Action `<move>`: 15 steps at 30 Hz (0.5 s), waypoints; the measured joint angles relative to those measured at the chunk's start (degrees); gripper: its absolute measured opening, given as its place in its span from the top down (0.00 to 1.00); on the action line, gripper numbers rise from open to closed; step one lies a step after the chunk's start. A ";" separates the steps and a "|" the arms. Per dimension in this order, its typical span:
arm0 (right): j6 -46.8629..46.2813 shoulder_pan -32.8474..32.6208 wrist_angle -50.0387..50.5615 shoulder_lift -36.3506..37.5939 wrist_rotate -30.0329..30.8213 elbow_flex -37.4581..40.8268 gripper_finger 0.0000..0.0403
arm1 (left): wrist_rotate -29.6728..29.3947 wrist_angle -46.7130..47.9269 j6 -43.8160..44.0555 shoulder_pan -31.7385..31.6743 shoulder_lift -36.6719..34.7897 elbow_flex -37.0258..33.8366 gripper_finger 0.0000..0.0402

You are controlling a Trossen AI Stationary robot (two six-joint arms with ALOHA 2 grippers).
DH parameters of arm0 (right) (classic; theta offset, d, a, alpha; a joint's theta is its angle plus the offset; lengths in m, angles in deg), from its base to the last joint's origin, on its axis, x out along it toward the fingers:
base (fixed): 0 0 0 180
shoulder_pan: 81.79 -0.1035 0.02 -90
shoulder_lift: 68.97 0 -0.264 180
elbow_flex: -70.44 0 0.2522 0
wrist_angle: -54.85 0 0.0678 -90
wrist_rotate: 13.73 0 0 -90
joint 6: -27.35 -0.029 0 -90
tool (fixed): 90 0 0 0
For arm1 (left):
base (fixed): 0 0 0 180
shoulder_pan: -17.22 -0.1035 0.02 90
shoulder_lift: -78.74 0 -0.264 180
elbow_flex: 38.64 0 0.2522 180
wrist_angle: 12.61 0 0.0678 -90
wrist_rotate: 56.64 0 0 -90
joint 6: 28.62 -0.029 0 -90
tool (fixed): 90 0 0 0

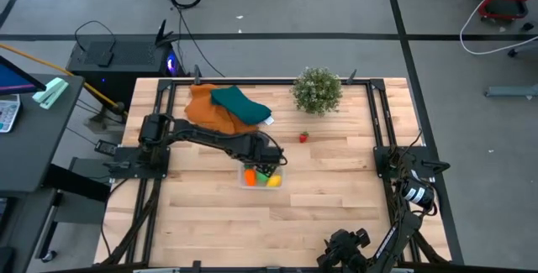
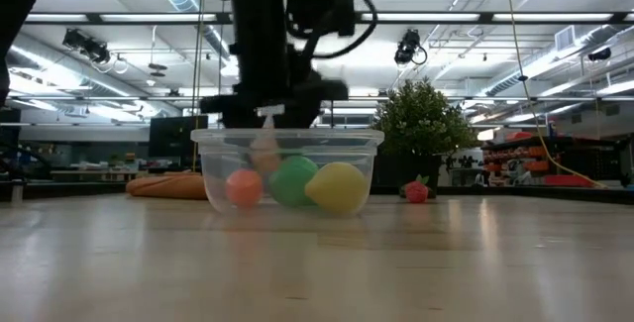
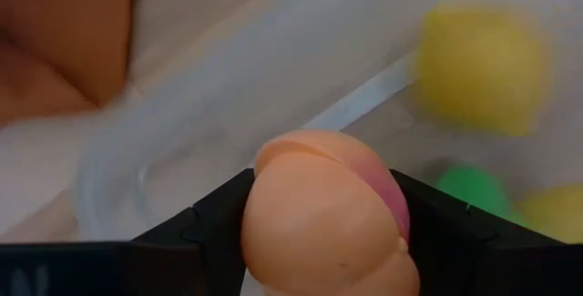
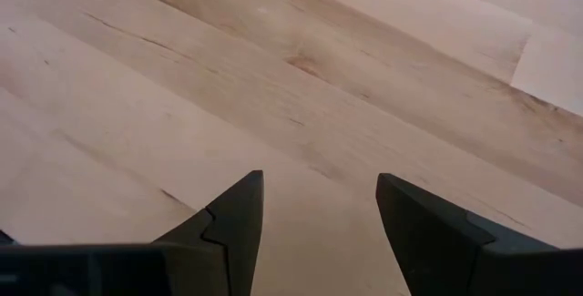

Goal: Pick and placing Produce into tupperware
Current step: Put the orange peach into the transparent container

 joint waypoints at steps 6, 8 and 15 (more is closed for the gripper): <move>0.02 0.00 0.00 0.00 0.02 0.00 0.55 | -1.14 -3.70 1.83 0.83 0.05 -2.85 0.38; 0.00 0.00 0.00 0.00 0.02 0.00 0.55 | -1.86 -4.86 1.83 0.79 0.05 -2.85 0.38; 0.00 0.00 -0.02 0.00 0.02 0.00 0.55 | -3.96 -7.30 1.40 0.78 -0.28 -2.84 0.33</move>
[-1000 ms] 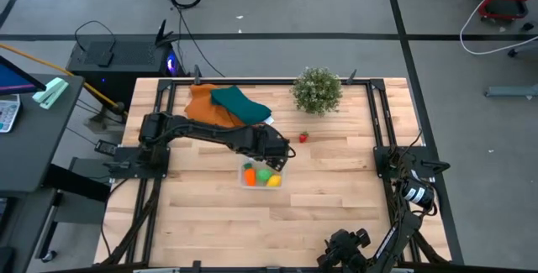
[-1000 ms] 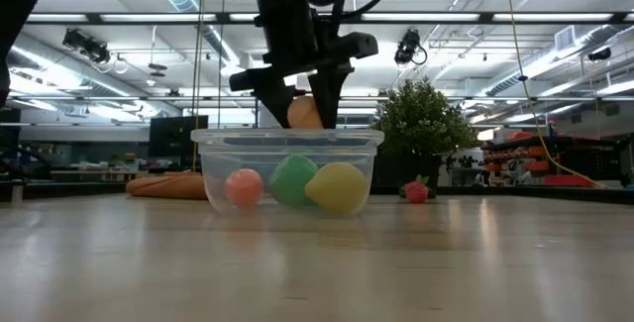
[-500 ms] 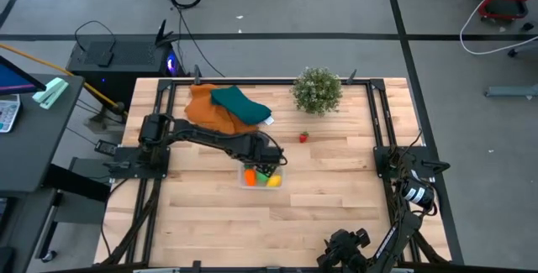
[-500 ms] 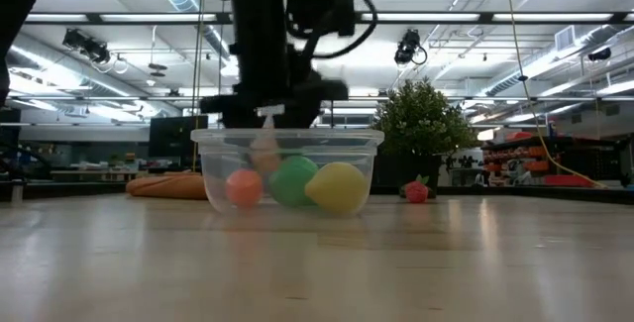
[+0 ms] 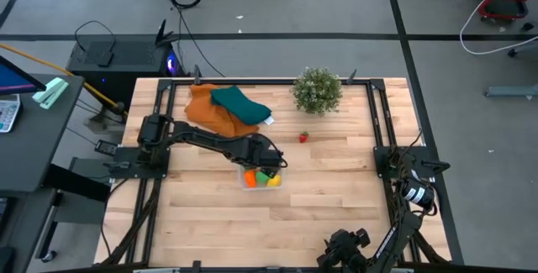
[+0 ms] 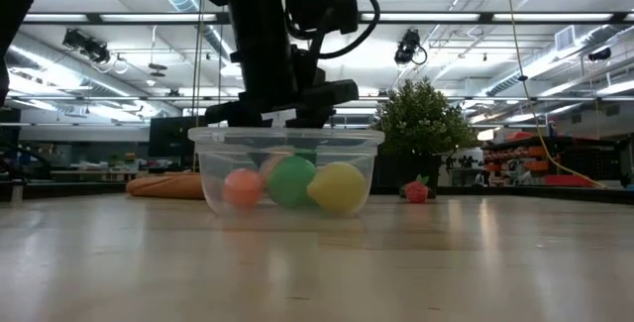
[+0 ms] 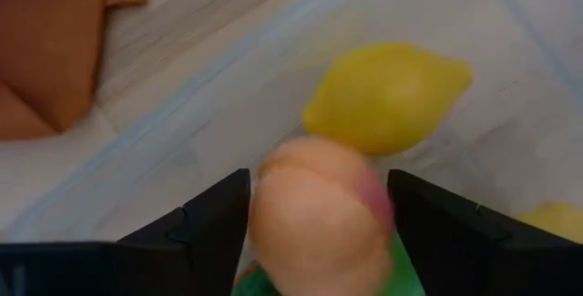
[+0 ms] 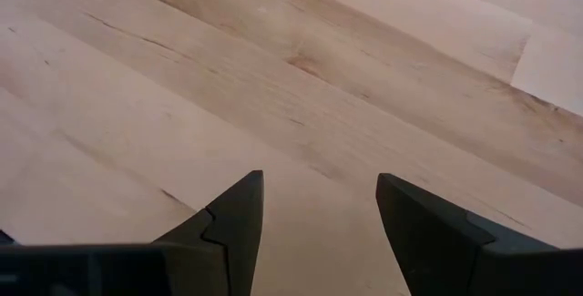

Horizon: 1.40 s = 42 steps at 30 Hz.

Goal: Pick and placing Produce into tupperware
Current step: Put the orange peach into the transparent container, then put the red strawberry into the transparent container

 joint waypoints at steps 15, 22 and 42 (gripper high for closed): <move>-0.02 0.21 0.58 0.00 0.63 0.00 0.55 | -4.10 -10.00 -3.52 2.56 -5.61 0.00 0.15; -0.18 0.83 2.24 0.00 0.79 0.00 0.55 | -19.62 -16.72 -9.14 6.48 -17.14 0.02 0.17; 0.65 11.45 12.37 16.24 11.32 8.29 0.55 | -10.52 -42.43 -42.26 14.55 -26.62 -0.02 0.35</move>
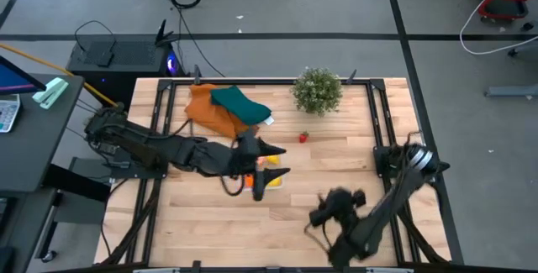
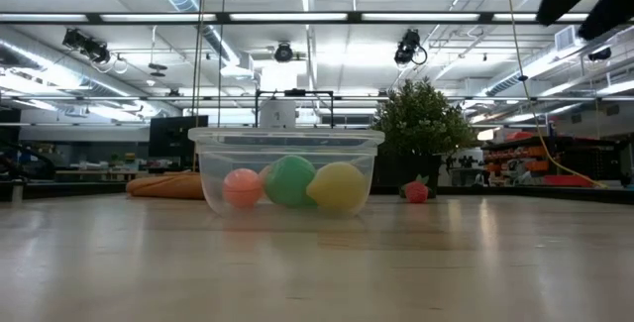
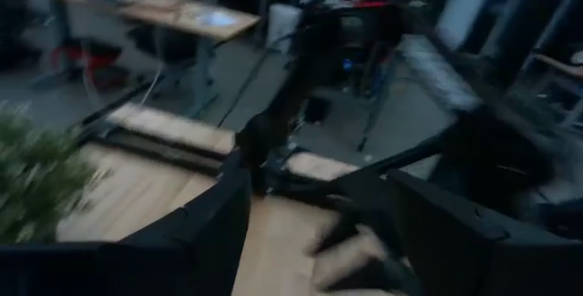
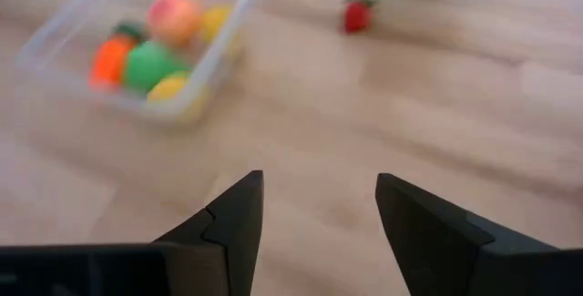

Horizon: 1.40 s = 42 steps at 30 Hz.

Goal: Pick and placing Produce into tupperware
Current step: Put the red strawberry into the transparent container

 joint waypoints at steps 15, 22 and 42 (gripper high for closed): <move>6.20 12.95 -7.14 36.24 2.12 30.17 0.55 | -4.78 25.25 -1.62 1.67 -10.54 0.02 0.53; 16.97 19.93 -20.41 41.41 0.68 34.83 0.55 | -17.61 32.62 8.14 6.71 -17.74 -10.42 0.53; 24.59 39.08 -30.63 39.86 -1.59 34.79 0.55 | 9.61 -37.68 -7.27 2.17 -53.17 -62.09 0.67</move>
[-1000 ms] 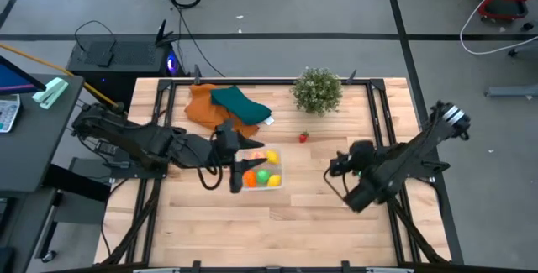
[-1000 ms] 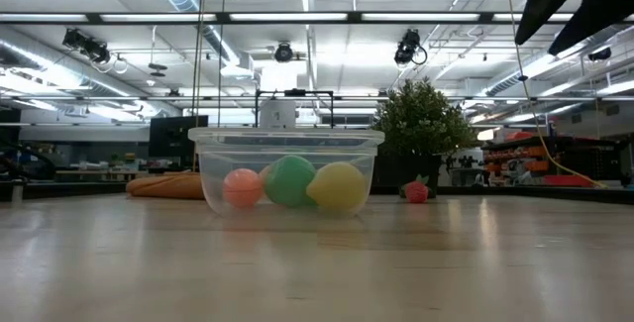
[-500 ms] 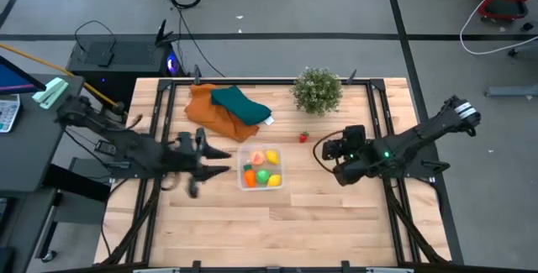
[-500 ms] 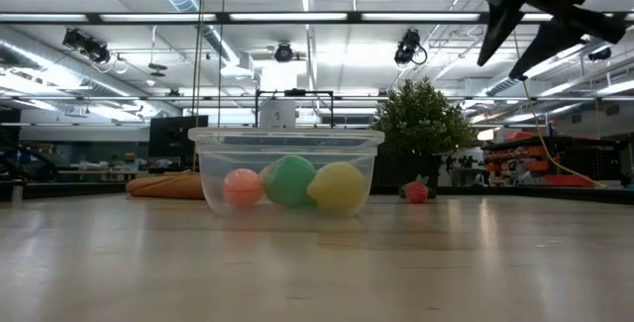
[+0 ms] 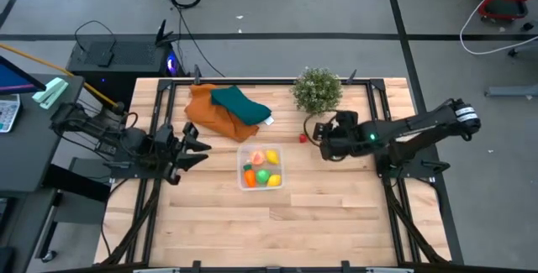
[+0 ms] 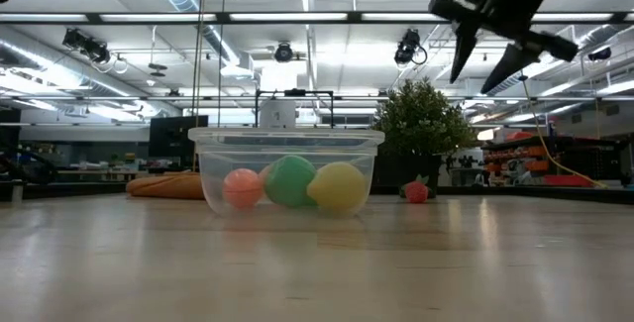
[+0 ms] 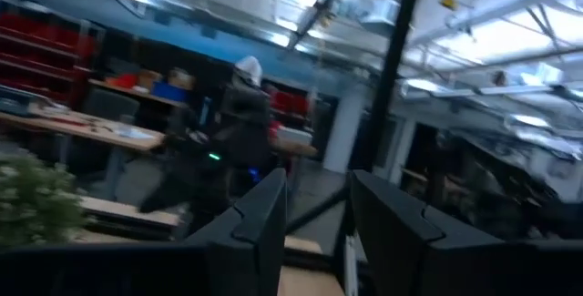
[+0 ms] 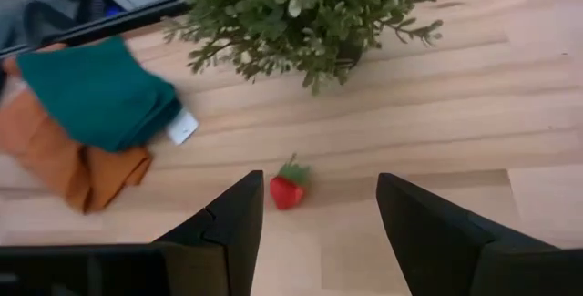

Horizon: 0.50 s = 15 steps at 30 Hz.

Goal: Pick and placing Produce into tupperware
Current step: Put the red strawberry into the transparent container

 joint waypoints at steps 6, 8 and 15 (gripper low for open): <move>6.21 7.40 -4.04 -2.30 -6.07 0.00 0.55 | 0.61 0.95 -4.25 -0.33 0.07 -0.05 0.67; 8.42 9.29 -6.40 -3.10 -7.52 0.00 0.55 | 0.56 0.96 -4.24 -0.81 0.07 -0.05 0.67; 15.77 11.73 -13.26 -6.80 -10.30 0.00 0.55 | 0.34 0.95 -3.00 -1.94 0.08 -0.05 0.67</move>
